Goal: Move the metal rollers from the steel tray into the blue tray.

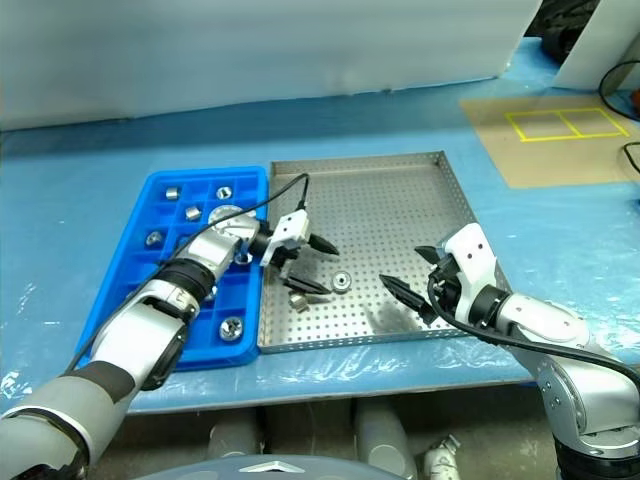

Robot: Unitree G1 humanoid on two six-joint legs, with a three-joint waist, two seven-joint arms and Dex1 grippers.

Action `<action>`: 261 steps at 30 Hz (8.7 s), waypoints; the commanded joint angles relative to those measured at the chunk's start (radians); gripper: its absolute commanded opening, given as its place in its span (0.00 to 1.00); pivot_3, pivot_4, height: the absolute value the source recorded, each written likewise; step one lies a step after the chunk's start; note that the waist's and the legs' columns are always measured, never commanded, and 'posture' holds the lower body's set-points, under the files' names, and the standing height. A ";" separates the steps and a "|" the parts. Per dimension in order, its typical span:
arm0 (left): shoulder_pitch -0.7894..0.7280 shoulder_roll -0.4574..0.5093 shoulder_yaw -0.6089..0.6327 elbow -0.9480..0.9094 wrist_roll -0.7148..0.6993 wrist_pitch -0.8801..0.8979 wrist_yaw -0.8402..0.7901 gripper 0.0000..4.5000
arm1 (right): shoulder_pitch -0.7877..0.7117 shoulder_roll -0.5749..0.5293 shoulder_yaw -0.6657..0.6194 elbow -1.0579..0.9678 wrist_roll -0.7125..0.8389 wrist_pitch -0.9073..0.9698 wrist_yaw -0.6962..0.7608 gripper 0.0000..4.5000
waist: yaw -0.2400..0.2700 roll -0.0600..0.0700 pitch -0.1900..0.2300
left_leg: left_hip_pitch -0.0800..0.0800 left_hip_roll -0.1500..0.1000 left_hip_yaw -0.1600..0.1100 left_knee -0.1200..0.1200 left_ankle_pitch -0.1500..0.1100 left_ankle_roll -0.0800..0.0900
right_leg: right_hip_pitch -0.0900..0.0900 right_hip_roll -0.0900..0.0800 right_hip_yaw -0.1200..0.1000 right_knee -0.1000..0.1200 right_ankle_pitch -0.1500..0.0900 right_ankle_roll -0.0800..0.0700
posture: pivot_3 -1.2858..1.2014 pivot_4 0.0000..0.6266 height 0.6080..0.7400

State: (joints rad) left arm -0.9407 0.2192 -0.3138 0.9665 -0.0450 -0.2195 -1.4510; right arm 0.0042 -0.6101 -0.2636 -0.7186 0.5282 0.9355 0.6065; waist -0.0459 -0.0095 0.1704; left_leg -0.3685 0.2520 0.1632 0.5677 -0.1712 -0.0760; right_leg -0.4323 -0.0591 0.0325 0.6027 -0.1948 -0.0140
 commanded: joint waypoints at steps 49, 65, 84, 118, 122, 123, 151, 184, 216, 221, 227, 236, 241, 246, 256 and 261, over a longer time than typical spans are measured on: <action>0.056 -0.037 0.113 -0.373 -0.137 0.310 -0.019 0.50 | 0.012 -0.007 0.073 0.001 0.032 -0.062 -0.104 0.99 | -0.057 0.001 0.000 | -0.003 -0.014 0.005 -0.001 -0.009 0.015 | 0.005 -0.014 -0.002 -0.015 0.000 0.001 | 0.27 0.24 1.00; 0.248 0.382 0.298 -0.790 -0.281 0.603 0.064 0.50 | -0.290 0.050 0.246 0.296 0.003 -0.197 0.012 0.99 | -0.038 0.001 0.000 | -0.001 -0.012 0.005 -0.004 -0.007 0.012 | 0.005 -0.014 -0.004 -0.013 0.000 0.002 | 0.40 0.24 1.00; 0.845 0.547 0.718 -1.323 -0.486 0.883 0.462 0.50 | -0.871 0.408 0.526 0.956 -0.117 -0.498 0.443 0.99 | 0.154 -0.001 0.002 | -0.010 -0.009 -0.001 -0.006 0.000 -0.001 | -0.009 -0.016 -0.012 0.004 -0.004 0.002 | 0.61 0.24 1.00; 0.590 0.374 0.422 -0.815 -0.281 0.558 0.582 0.50 | -0.757 0.379 0.498 0.889 -0.197 -0.521 0.382 0.99 | 0.154 -0.002 0.001 | -0.011 -0.009 -0.013 -0.005 0.007 -0.011 | -0.009 -0.015 -0.013 0.012 -0.004 0.002 | 0.55 0.24 1.00; 0.578 0.372 0.404 -0.776 -0.250 0.542 0.593 0.50 | -0.754 0.375 0.497 0.887 -0.198 -0.523 0.375 0.99 | 0.146 -0.002 0.001 | -0.011 -0.009 -0.013 -0.005 0.007 -0.011 | -0.009 -0.015 -0.013 0.012 -0.004 0.002 | 0.54 0.24 1.00; 0.577 0.371 0.403 -0.775 -0.251 0.544 0.590 0.55 | -0.753 0.374 0.497 0.886 -0.198 -0.523 0.373 0.99 | 0.143 -0.002 0.001 | -0.011 -0.009 -0.013 -0.005 0.007 -0.011 | -0.009 -0.015 -0.013 0.012 -0.004 0.002 | 0.54 0.24 1.00; 0.050 0.345 0.098 -0.578 -0.275 0.565 -0.011 0.85 | -0.425 0.037 0.206 0.378 -0.037 -0.222 0.267 0.99 | 0.113 -0.002 0.001 | -0.009 -0.012 -0.010 -0.005 0.007 -0.011 | -0.007 -0.014 -0.008 0.010 -0.004 0.003 | 0.38 0.24 1.00; 0.001 0.271 -0.381 -0.326 -0.212 0.037 -0.163 0.85 | 0.076 -0.033 0.021 -0.139 0.159 0.012 -0.100 0.99 | -0.012 -0.001 0.000 | -0.004 -0.012 0.000 0.000 0.000 0.001 | -0.002 -0.014 -0.001 0.003 -0.003 0.005 | 0.25 0.24 1.00; 0.085 0.166 -0.237 -0.274 0.027 0.014 -0.153 0.54 | 0.079 -0.059 0.044 -0.120 0.184 -0.003 -0.169 0.99 | -0.081 0.003 -0.003 | -0.001 -0.013 0.002 0.006 -0.007 0.011 | 0.003 -0.014 -0.002 0.002 -0.009 0.015 | 0.25 0.24 1.00; 0.065 0.169 -0.188 -0.332 -0.012 0.068 -0.160 0.54 | 0.065 -0.058 0.063 -0.108 0.176 -0.011 -0.166 0.99 | -0.080 0.003 -0.003 | -0.002 -0.013 0.002 0.006 -0.007 0.012 | 0.003 -0.014 -0.002 0.001 -0.008 0.014 | 0.26 0.24 1.00; 0.031 0.211 -0.101 -0.423 -0.050 0.148 -0.149 0.54 | -0.004 -0.064 0.087 -0.057 0.163 -0.030 -0.146 0.99 | -0.077 0.002 -0.003 | -0.003 -0.013 0.002 0.006 -0.007 0.012 | 0.002 -0.014 -0.003 0.001 -0.005 0.009 | 0.28 0.24 1.00; 0.076 0.309 -0.025 -0.587 -0.087 0.250 -0.140 0.54 | -0.097 -0.070 0.144 0.037 0.124 -0.069 -0.093 0.99 | -0.070 0.002 -0.003 | -0.003 -0.013 0.002 0.004 -0.007 0.012 | 0.002 -0.014 -0.003 0.001 -0.005 0.008 | 0.31 0.24 1.00; 0.111 0.342 -0.030 -0.698 -0.127 0.348 -0.163 0.54 | -0.079 -0.054 0.170 0.033 0.119 -0.076 -0.089 0.99 | -0.057 0.002 -0.003 | -0.004 -0.013 0.002 0.003 -0.007 0.012 | 0.002 -0.015 -0.003 0.000 -0.005 0.009 | 0.31 0.24 1.00; 0.142 0.353 -0.082 -0.708 -0.082 0.324 -0.163 0.67 | -0.060 -0.045 0.176 0.024 0.117 -0.074 -0.095 0.99 | -0.042 0.002 -0.003 | -0.002 -0.013 0.003 0.004 -0.007 0.012 | 0.002 -0.015 -0.003 0.001 -0.005 0.009 | 0.31 0.24 1.00; 0.154 0.266 -0.133 -0.671 0.018 0.241 -0.039 0.95 | -0.022 -0.050 0.159 -0.006 0.129 -0.063 -0.115 0.99 | -0.043 0.002 -0.003 | -0.003 -0.013 0.003 0.004 -0.007 0.012 | 0.002 -0.015 -0.003 0.001 -0.005 0.009 | 0.30 0.24 1.00; 0.133 0.251 -0.163 -0.542 0.079 0.158 -0.037 0.95 | -0.021 -0.052 0.146 -0.005 0.128 -0.063 -0.127 0.99 | -0.048 0.002 -0.003 | -0.003 -0.013 0.003 0.004 -0.007 0.012 | 0.002 -0.014 -0.002 0.001 -0.005 0.009 | 0.29 0.24 1.00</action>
State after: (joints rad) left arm -0.7818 0.4690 -0.4728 0.3946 0.0178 -0.0278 -1.4963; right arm -0.0167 -0.6590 -0.0844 -0.6839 0.6462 0.8802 0.4827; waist -0.0943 -0.0071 0.1677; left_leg -0.3715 0.2390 0.1658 0.5716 -0.1782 -0.0642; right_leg -0.4309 -0.0734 0.0301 0.6041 -0.2003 -0.0047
